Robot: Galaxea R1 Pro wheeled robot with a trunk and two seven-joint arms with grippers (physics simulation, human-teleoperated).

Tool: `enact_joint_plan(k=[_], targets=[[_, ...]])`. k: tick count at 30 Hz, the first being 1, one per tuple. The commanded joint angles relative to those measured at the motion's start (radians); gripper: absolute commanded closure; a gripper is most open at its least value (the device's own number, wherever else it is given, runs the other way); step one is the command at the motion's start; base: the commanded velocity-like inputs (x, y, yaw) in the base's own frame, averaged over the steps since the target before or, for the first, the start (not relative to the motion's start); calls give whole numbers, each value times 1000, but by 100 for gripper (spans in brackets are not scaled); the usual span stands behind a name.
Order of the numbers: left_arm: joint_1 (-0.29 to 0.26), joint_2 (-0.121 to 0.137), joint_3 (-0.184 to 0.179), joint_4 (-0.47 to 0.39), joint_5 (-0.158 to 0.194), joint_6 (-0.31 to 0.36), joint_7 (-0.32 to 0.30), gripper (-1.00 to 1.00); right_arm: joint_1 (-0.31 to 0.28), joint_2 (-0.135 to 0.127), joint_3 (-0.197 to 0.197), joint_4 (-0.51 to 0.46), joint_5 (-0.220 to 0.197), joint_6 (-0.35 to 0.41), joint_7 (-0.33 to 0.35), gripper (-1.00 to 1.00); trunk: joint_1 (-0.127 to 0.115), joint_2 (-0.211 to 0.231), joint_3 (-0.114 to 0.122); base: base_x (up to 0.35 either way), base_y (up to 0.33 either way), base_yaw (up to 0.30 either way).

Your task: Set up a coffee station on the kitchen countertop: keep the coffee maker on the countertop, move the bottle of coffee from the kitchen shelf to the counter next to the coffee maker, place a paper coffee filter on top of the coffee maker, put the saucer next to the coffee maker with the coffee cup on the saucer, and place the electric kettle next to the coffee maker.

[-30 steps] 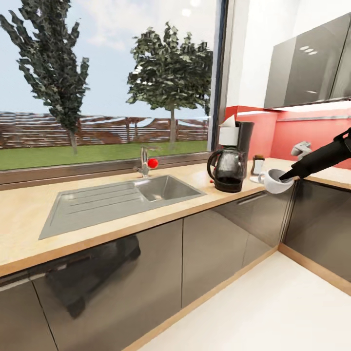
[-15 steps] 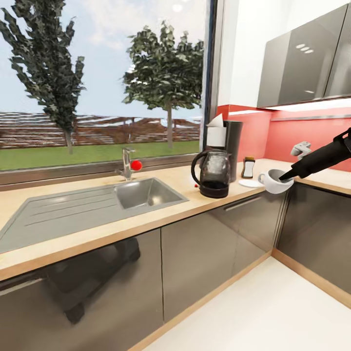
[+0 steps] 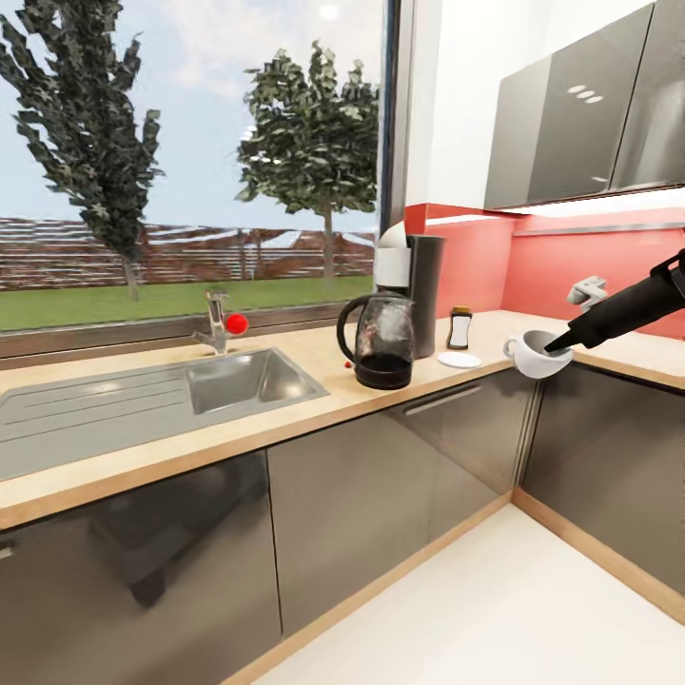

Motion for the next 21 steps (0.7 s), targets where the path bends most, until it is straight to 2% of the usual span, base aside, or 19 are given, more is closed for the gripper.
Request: enact_joint_plan(k=[1,6,14,21], targets=[[-1,0,8,1,-5,-8,-3,-100,-1,-1,2,-1,9,10,9,100,0,-1,-1,1,-310,7],[-1,0,8,1,-5,-8,-3,-100,-1,-1,2,-1,8,10,9,100,0,-1,-1,0,-280,159],[-1,0,8,0,-5,-8,-3,-100,-1,-1,2,-1,8,10,9,100,0,-1,-1,0,-124,238],[-1,0,8,0,-6,-8,-3,-100,-1,-1,1,-1,9,10,9,100,0,-1,-1,50,-285,40]])
